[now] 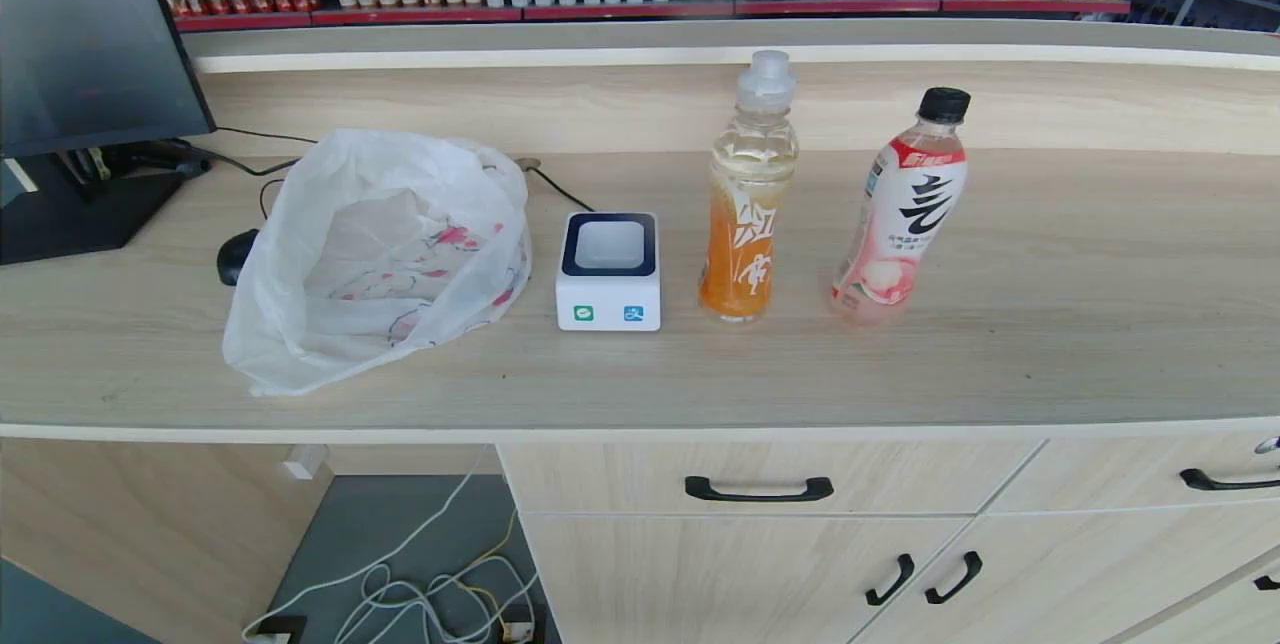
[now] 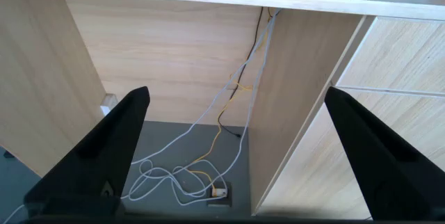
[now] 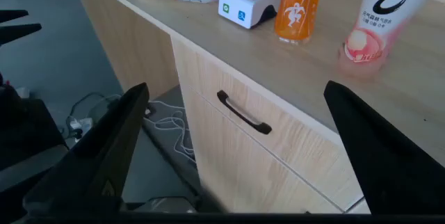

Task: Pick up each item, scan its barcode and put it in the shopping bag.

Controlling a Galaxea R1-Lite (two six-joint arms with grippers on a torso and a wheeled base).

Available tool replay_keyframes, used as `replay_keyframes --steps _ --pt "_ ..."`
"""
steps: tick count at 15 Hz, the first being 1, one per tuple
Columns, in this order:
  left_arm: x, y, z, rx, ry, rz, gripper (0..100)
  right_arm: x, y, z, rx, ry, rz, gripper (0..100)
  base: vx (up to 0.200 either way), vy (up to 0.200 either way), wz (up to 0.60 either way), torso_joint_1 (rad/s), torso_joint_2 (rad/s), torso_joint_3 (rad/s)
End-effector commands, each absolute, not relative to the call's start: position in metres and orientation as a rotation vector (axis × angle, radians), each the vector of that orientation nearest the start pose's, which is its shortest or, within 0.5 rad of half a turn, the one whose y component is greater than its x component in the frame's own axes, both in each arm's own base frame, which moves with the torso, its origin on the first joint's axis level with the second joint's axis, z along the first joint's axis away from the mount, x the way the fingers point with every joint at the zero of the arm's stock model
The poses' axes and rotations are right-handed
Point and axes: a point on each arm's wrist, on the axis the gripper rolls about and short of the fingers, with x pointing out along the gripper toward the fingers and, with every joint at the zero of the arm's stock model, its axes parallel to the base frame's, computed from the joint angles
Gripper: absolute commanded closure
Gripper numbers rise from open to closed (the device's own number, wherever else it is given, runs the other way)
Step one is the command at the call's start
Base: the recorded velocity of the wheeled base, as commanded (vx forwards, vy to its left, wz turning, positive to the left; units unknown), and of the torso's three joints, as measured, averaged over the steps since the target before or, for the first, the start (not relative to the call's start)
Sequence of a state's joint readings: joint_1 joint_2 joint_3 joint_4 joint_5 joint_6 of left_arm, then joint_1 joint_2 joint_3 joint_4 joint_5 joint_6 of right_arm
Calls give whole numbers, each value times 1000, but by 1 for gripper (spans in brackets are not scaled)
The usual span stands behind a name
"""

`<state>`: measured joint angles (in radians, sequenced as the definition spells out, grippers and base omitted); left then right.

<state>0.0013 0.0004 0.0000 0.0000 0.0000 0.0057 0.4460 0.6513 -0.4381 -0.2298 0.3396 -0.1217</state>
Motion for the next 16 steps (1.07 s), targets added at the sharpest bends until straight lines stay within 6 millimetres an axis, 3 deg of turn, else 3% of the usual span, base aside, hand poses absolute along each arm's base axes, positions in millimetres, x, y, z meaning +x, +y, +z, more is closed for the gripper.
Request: replay_keyframes --steps 1,7,9,16 --pt "-23 0 75 6 0 2 0 65 41 231 -170 -23 814 0 0 0 0 0 0 0" --pt "-23 0 75 6 0 2 0 96 58 246 -314 -27 813 0 0 0 0 0 0 0" --pt "-23 0 75 6 0 2 0 108 63 247 -378 -11 725 0 0 0 0 0 0 0" --pt "-23 0 75 6 0 2 0 127 95 265 -373 17 592 0 0 0 0 0 0 0"
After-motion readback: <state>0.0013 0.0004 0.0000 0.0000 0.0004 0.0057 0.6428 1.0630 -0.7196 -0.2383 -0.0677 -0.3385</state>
